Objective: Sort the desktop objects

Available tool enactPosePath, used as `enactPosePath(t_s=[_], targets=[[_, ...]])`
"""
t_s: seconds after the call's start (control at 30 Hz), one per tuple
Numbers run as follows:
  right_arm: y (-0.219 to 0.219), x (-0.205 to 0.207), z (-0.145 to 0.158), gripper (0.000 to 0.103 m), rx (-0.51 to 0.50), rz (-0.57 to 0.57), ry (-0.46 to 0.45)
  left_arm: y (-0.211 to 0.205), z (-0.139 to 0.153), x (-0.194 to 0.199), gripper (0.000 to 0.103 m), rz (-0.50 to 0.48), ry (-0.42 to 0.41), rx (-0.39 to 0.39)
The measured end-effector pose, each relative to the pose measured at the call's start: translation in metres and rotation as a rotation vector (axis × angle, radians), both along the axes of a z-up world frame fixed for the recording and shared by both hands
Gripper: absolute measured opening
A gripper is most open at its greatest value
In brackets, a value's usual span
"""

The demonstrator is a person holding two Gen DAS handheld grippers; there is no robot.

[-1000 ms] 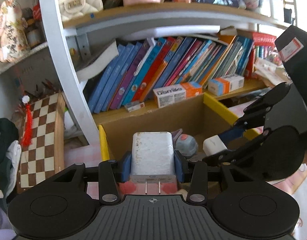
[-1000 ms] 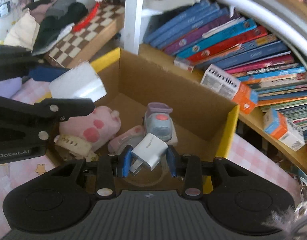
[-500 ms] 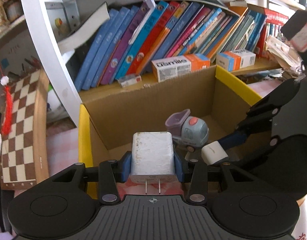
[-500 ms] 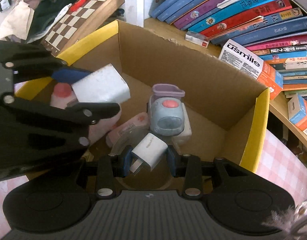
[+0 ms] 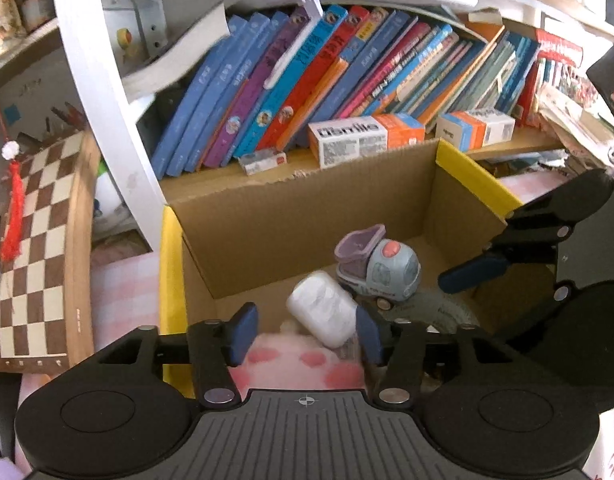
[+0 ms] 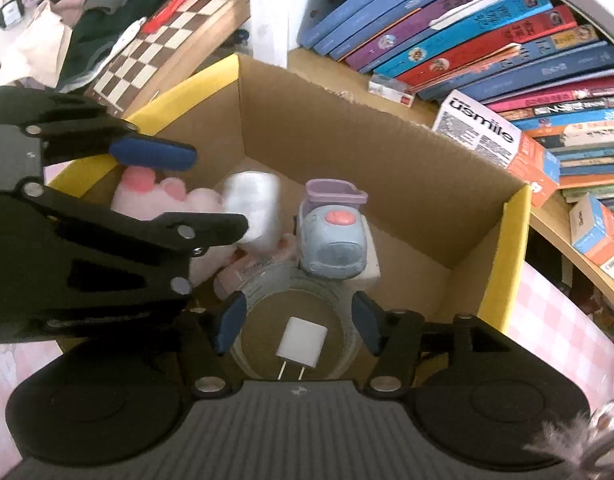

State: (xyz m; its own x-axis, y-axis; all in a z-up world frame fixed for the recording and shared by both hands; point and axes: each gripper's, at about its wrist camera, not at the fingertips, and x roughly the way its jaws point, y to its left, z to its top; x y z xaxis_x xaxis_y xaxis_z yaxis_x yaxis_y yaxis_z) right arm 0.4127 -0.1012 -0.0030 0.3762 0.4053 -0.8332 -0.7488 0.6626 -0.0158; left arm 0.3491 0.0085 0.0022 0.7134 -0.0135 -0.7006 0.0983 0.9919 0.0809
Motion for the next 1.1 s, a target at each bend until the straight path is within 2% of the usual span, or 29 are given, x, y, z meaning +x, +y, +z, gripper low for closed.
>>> enactPosePath(t_s=[0.23, 0.63, 0.93, 1.1], targets=[[-0.014, -0.02, 0.025, 0.06, 0.057, -0.039, -0.058, 0.002, 0.023, -0.021, 0.072, 0.019, -0.092, -0.011], [-0.044, -0.081, 0.071, 0.071, 0.152, -0.119, -0.196, 0.002, 0.07, -0.086, 0.082, 0.018, -0.243, -0.034], [-0.07, -0.138, 0.091, 0.079, 0.224, -0.237, -0.263, -0.008, 0.08, -0.147, 0.09, -0.024, -0.263, 0.016], [-0.086, -0.173, 0.092, 0.085, 0.251, -0.305, -0.287, -0.011, 0.075, -0.181, 0.093, -0.015, -0.257, -0.008]])
